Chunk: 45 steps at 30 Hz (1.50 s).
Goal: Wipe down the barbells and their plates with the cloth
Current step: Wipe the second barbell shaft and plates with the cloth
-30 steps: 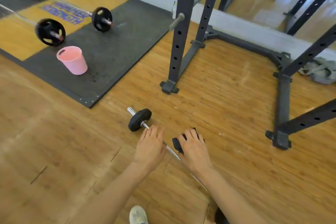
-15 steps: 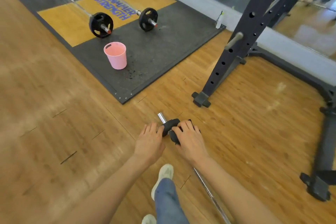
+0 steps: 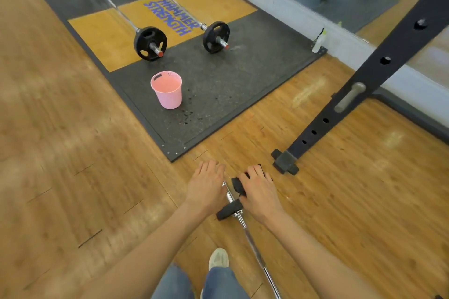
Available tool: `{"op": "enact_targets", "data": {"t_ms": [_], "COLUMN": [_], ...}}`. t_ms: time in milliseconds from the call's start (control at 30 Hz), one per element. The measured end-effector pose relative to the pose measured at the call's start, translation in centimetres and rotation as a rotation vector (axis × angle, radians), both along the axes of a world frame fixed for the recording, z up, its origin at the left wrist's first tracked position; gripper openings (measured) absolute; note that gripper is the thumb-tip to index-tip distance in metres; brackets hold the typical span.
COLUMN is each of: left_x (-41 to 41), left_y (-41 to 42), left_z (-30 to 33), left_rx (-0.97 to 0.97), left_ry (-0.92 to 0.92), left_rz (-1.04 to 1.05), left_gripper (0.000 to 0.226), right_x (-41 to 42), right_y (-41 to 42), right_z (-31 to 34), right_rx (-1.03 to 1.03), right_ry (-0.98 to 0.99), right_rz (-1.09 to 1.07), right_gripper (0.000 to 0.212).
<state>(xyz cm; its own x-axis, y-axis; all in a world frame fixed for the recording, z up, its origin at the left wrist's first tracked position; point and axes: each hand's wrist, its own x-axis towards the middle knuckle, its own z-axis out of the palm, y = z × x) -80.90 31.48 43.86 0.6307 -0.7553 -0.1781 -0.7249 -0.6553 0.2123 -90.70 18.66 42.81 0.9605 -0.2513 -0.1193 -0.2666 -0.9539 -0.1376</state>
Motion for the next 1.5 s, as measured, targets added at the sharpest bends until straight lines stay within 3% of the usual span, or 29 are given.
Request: {"op": "enact_targets", "data": {"t_ms": [267, 633, 900, 1133, 1500], "left_x": [10.3, 30.4, 39.1, 44.5, 55.0], "left_y": [-3.5, -7.2, -9.4, -15.7, -32.4], "left_z": [-0.7, 0.2, 0.4, -0.5, -0.7], "left_rx": [0.033, 0.053, 0.052, 0.035, 0.036], "left_ry": [0.050, 0.039, 0.048, 0.064, 0.102], "left_rz": [-0.054, -0.253, -0.257, -0.230, -0.121], "left_gripper": [0.050, 0.053, 0.061, 0.061, 0.059], "right_x": [10.3, 26.9, 34.4, 40.7, 51.9], "right_y": [-3.2, -4.3, -6.9, -13.9, -32.0], "right_z": [-0.9, -1.0, -0.5, -1.5, -0.5], "right_rx": [-0.004, 0.027, 0.028, 0.006, 0.018], "right_ry": [0.007, -0.010, 0.036, 0.047, 0.041], "right_rz": [-0.060, -0.302, -0.286, -0.243, -0.135], "right_gripper": [0.037, 0.038, 0.031, 0.036, 0.044]}}
